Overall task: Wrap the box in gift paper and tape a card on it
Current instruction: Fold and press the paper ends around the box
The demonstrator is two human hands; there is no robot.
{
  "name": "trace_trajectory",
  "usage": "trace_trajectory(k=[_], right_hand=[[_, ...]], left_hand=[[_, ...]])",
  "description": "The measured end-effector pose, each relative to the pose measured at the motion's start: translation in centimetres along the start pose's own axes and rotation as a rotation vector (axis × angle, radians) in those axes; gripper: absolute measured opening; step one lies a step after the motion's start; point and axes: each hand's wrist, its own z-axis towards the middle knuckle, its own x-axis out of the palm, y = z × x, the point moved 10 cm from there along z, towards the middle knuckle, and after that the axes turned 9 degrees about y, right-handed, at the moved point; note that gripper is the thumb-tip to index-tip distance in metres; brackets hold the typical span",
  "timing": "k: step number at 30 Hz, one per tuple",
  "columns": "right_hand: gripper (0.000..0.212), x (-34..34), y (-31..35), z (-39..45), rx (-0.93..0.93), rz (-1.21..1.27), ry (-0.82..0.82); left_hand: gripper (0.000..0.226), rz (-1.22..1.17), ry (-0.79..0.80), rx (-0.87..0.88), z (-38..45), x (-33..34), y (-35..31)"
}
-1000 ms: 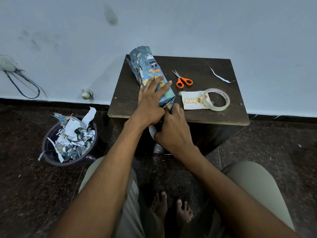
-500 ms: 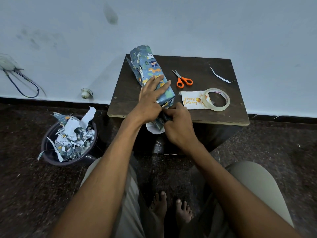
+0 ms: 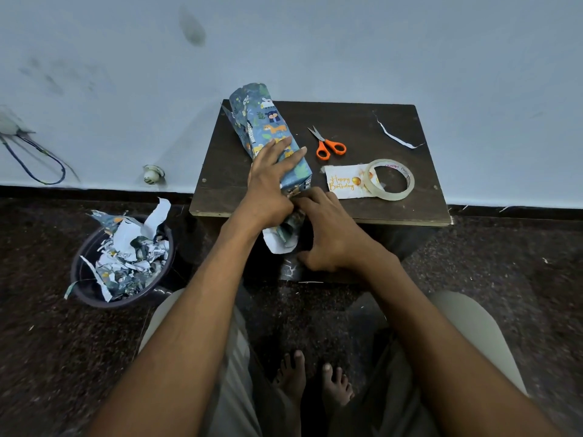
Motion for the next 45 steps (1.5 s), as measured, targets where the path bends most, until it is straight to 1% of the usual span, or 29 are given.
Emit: trace_trajectory(k=[1,2,4,6,10,12,19,22,25,28,31,34,39,45], right_hand=[[0.092,0.1,0.2,0.0,-0.006,-0.046,-0.015],[0.09,0.3,0.6,0.1,-0.014,-0.098,-0.048],[0.076,0.4,1.3,0.3,-0.028,-0.171,-0.142],[0.059,0.3,1.8,0.5,-0.034,-0.189,-0.208],[0.036,-0.5,1.6,0.9,-0.045,-0.13,-0.275],[0.028,-0.7,1.2,1.1,-0.035,-0.113,-0.298],[0.03,-0.5,1.8,1.1,-0.027,-0.175,-0.309],[0.03,0.1,1.7,1.1,0.006,-0.225,-0.352],[0.032,0.0,1.8,0.9,0.031,-0.25,-0.402],[0.043,0.2,2.4,0.9,0.044,-0.25,-0.401],[0.033,0.5,2.1,1.2,0.04,-0.241,-0.411],[0.027,0.5,1.6,1.3,-0.005,-0.216,-0.421],[0.02,0.2,0.9,1.2,-0.052,-0.191,-0.415],[0.031,-1.2,0.4,1.6,-0.088,-0.108,-0.41]], left_hand=[[0.089,-0.002,-0.001,-0.002,0.0,0.0,0.0],[0.089,-0.005,-0.002,-0.003,0.0,-0.1,-0.1],[0.089,-0.001,-0.004,0.003,-0.1,-0.1,-0.3],[0.089,0.003,0.003,0.004,-0.1,-0.2,-0.4],[0.086,-0.054,0.028,0.016,-0.1,-0.2,-0.2],[0.087,-0.089,0.027,0.04,0.0,-0.3,-0.1],[0.093,-0.176,0.015,-0.012,-0.2,-0.4,0.4],[0.093,-0.198,0.016,-0.024,-0.2,-0.4,0.5],[0.089,-0.226,0.01,-0.011,-0.2,-0.4,0.6],[0.078,-0.261,-0.037,-0.011,-0.3,-0.9,1.4],[0.07,-0.329,-0.111,-0.034,-0.5,-1.5,2.3],[0.068,-0.353,-0.144,-0.034,-0.7,-2.0,2.3],[0.071,-0.367,-0.106,-0.039,-0.8,-1.9,2.3],[0.072,-0.372,-0.043,-0.038,-0.8,-1.8,2.5]])
